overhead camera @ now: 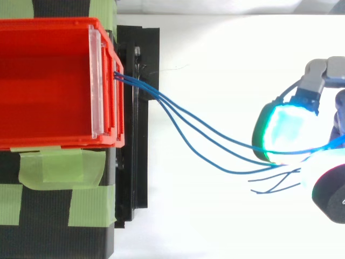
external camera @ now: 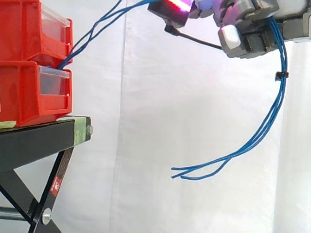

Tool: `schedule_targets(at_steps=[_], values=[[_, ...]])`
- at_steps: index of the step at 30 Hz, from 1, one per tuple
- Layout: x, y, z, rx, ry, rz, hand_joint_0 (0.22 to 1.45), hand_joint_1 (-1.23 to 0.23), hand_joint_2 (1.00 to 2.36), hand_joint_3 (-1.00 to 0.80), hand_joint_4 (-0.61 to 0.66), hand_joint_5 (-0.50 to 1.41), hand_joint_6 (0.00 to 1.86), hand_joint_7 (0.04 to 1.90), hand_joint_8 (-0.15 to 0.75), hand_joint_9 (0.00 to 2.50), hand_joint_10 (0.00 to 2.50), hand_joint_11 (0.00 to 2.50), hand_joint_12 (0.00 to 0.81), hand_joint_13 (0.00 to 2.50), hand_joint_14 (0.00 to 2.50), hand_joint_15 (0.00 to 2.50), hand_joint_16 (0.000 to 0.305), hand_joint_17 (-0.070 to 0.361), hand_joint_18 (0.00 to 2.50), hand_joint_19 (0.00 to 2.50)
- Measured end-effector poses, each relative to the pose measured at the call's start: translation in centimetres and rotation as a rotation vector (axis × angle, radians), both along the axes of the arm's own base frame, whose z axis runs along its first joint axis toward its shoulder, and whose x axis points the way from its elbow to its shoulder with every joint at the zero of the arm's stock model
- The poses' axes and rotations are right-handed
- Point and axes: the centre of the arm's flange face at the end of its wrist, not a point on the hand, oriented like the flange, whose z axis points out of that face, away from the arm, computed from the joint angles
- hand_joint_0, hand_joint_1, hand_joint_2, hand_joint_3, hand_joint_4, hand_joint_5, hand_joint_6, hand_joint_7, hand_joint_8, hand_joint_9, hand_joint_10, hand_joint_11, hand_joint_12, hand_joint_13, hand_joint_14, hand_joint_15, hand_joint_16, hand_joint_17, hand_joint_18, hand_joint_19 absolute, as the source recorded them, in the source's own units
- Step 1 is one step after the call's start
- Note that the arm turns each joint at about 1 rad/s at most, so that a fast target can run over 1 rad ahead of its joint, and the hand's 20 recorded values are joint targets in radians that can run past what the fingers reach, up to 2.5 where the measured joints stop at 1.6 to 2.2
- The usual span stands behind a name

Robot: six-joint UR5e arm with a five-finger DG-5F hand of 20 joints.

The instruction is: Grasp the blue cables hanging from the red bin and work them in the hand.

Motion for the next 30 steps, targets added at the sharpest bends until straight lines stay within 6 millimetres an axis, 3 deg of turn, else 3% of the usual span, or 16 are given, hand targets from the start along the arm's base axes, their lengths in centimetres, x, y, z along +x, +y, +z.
schedule_targets(at_steps=[9,16,30], values=[[-0.12,0.29,-0.04,0.0,0.001,-0.005,0.88,-0.67,1.02,-0.63,0.25,0.46,0.57,1.33,0.545,0.89,2.5,2.5,0.61,1.12,2.5,2.07,0.056,0.125,1.51,0.71],[-0.22,0.48,-0.13,0.0,0.003,-0.005,0.85,-0.68,1.02,-0.36,0.21,0.48,0.58,1.34,0.553,0.89,2.5,2.5,0.62,1.13,2.5,2.07,0.056,0.127,1.51,0.72],[-0.26,0.59,-0.15,-0.029,0.025,-0.004,0.85,-0.69,1.02,-0.21,0.16,0.52,0.54,1.37,0.523,0.9,2.5,2.5,0.615,1.15,2.5,2.03,0.062,0.139,1.55,0.63]])
